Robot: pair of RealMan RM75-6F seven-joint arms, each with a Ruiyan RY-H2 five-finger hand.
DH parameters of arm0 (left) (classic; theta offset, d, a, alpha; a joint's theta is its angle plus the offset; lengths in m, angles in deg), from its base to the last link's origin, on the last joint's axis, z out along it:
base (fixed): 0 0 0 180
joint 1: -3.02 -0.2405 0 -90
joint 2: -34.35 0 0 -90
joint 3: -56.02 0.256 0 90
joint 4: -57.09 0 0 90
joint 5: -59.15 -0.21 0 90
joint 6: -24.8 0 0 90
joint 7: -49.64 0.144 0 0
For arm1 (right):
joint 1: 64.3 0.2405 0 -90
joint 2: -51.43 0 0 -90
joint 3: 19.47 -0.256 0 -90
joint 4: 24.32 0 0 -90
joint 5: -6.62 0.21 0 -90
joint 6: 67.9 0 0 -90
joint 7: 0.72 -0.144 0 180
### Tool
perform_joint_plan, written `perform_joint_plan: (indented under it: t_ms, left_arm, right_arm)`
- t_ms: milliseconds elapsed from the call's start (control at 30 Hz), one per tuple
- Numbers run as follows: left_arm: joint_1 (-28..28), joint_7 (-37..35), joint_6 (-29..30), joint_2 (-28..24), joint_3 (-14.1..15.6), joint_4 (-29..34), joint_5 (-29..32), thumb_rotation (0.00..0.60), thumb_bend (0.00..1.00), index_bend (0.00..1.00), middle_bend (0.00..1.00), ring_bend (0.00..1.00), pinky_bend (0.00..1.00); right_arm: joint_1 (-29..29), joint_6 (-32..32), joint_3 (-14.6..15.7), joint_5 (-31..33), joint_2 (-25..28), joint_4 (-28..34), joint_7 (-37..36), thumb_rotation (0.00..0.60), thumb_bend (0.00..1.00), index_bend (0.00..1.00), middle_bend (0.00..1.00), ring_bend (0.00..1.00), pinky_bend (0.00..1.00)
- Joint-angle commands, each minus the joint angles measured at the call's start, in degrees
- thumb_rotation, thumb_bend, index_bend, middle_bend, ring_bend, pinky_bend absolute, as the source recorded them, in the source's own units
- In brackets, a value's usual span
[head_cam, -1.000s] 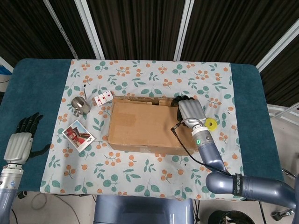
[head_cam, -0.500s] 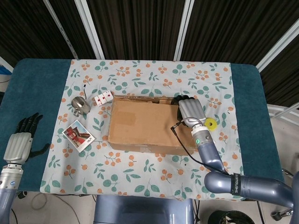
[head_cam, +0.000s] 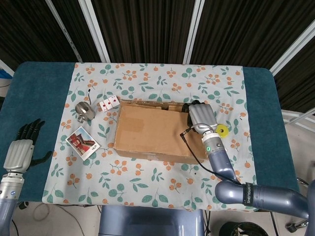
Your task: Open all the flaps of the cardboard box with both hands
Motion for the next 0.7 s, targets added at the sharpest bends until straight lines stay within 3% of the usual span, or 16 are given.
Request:
perform_joint_plan:
  t_ms: [33, 233, 500, 700]
  left_arm:
    - [0.0, 0.0, 0.0, 0.0, 0.0, 0.0, 0.0, 0.6, 0.24, 0.0, 0.0, 0.0, 0.0]
    - [-0.1, -0.2, 0.0, 0.0, -0.2, 0.0, 0.0, 0.6, 0.24, 0.0, 0.0, 0.0, 0.0]
    - [-0.1, -0.4, -0.1, 0.1, -0.3, 0.0, -0.1, 0.6, 0.24, 0.0, 0.0, 0.0, 0.0]
    - [-0.2, -0.5, 0.0, 0.1, -0.5, -0.1, -0.1, 0.6, 0.24, 0.0, 0.0, 0.0, 0.0]
  right_arm:
    - [0.1, 0.4, -0.6, -1.2, 0.0, -0.1, -0.6, 0.6, 1.0, 0.54, 0.54, 0.5, 0.47]
    - [1.3, -0.5, -3.0, 0.1, 1.2, 0.6, -0.6, 0.6, 1.0, 0.54, 0.54, 0.5, 0.49]
    - [3.5, -2.5, -8.8, 13.6, 5.1, 6.5, -0.6, 0.6, 1.0, 0.54, 0.54, 0.5, 0.49]
    - [4.8, -3.1, -11.4, 20.7, 7.2, 9.4, -1.6, 0.6, 1.0, 0.53, 0.54, 0.51, 0.5]
